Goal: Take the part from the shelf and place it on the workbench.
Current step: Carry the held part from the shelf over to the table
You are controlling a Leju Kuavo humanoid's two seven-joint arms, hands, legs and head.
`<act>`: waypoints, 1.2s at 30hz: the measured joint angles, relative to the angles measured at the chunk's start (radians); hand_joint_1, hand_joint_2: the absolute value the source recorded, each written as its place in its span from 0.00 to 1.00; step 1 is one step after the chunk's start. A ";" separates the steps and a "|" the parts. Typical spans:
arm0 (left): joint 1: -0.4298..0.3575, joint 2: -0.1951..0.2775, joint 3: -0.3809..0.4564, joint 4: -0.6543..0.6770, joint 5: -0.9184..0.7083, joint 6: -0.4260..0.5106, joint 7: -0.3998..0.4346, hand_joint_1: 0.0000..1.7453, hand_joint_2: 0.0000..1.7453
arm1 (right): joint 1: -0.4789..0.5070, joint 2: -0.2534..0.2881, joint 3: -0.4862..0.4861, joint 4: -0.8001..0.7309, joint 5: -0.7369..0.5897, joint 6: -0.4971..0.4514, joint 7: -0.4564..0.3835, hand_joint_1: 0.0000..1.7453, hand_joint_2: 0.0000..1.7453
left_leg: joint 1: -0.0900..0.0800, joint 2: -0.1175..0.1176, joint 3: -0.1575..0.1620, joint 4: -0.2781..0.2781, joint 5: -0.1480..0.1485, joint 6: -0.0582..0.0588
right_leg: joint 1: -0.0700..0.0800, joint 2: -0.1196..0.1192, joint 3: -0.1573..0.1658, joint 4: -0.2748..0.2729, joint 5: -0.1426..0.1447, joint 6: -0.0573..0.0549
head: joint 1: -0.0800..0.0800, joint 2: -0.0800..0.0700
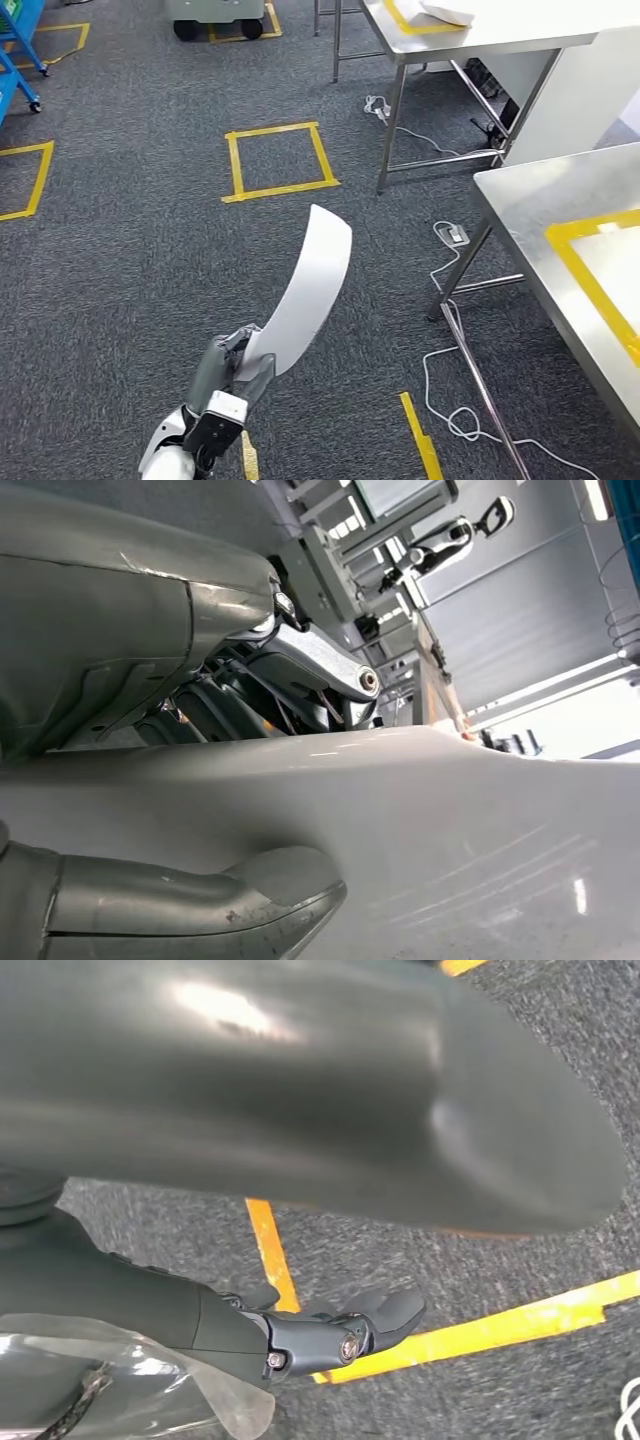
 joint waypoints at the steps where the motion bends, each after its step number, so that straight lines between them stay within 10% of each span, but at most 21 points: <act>1: 0.000 0.000 0.002 0.002 -0.003 0.001 0.002 1.00 1.00 | -0.002 0.000 0.000 0.000 0.004 0.001 -0.001 0.00 0.00 | -0.001 0.012 0.001 -0.001 -0.001 0.002 | 0.000 -0.025 -0.032 0.063 -0.030 0.004 | 0.002 0.000; 4: 0.001 0.000 0.007 0.007 -0.012 0.004 0.009 1.00 1.00 | -0.001 0.000 -0.001 0.000 0.019 0.006 -0.002 0.00 0.00 | -0.002 0.048 0.002 0.000 -0.005 0.003 | -0.009 -0.046 -0.107 0.206 -0.072 0.017 | 0.003 0.000; 8: -0.001 -0.001 0.013 0.012 -0.021 0.008 0.018 1.00 1.00 | 0.001 -0.004 -0.004 0.000 0.032 0.009 -0.002 0.00 0.00 | -0.003 0.083 0.014 0.005 -0.019 -0.013 | -0.012 -0.095 0.009 -0.013 0.032 0.022 | 0.004 0.000; 10: -0.004 -0.001 0.015 0.013 -0.022 0.009 0.020 1.00 1.00 | -0.002 -0.004 -0.005 0.000 0.036 0.010 -0.002 0.00 0.00 | -0.008 0.097 0.019 0.008 -0.025 -0.023 | -0.008 -0.112 0.044 -0.073 0.041 0.011 | 0.002 0.000; 14: -0.011 -0.004 0.019 0.015 -0.023 0.009 0.022 1.00 1.00 | 0.000 -0.005 -0.007 0.000 0.043 0.011 -0.002 0.00 0.00 | -0.004 0.092 0.018 0.030 -0.050 -0.043 | -0.008 -0.076 0.049 -0.075 0.042 -0.016 | -0.001 0.000; 18: -0.016 -0.003 0.022 0.025 -0.024 0.008 0.029 1.00 1.00 | -0.006 -0.005 -0.008 0.000 0.048 0.012 -0.002 0.00 0.00 | 0.002 0.036 -0.089 0.247 -0.148 -0.050 | -0.007 -0.035 0.052 -0.077 0.041 -0.032 | -0.006 0.000; 20: -0.017 -0.003 0.023 0.033 -0.024 0.007 0.033 1.00 1.00 | -0.006 -0.005 -0.008 0.000 0.050 0.012 -0.001 0.00 0.00 | 0.001 0.032 -0.119 0.284 -0.133 -0.044 | -0.003 -0.009 0.056 -0.076 0.040 -0.033 | -0.006 0.000; 24: -0.024 -0.004 0.024 0.040 -0.024 0.007 0.037 1.00 1.00 | -0.004 -0.004 -0.008 0.000 0.056 0.014 -0.001 0.00 0.00 | -0.001 -0.017 -0.042 0.078 -0.004 -0.020 | 0.000 0.040 0.064 -0.075 0.035 -0.029 | -0.005 0.000; 28: -0.036 -0.009 0.029 0.048 -0.025 0.005 0.040 1.00 1.00 | -0.001 -0.005 -0.008 0.000 0.064 0.016 -0.001 0.00 0.00 | -0.003 -0.027 -0.019 0.020 -0.003 -0.013 | -0.008 0.066 0.049 -0.075 0.033 -0.006 | -0.005 0.000; 34: -0.048 -0.019 0.040 0.062 -0.033 0.000 0.047 1.00 1.00 | -0.008 -0.008 -0.008 0.000 0.073 0.019 -0.001 0.00 0.00 | 0.000 0.040 0.004 0.000 -0.011 0.003 | -0.008 -0.041 -0.093 0.173 -0.065 0.018 | 0.004 0.000; 36: -0.049 -0.021 0.042 0.068 -0.035 0.000 0.049 1.00 1.00 | -0.005 -0.009 -0.008 0.000 0.076 0.019 -0.001 0.00 0.00 | 0.000 0.061 0.015 0.001 -0.022 0.000 | -0.012 -0.050 -0.097 0.161 -0.028 0.025 | 0.005 0.000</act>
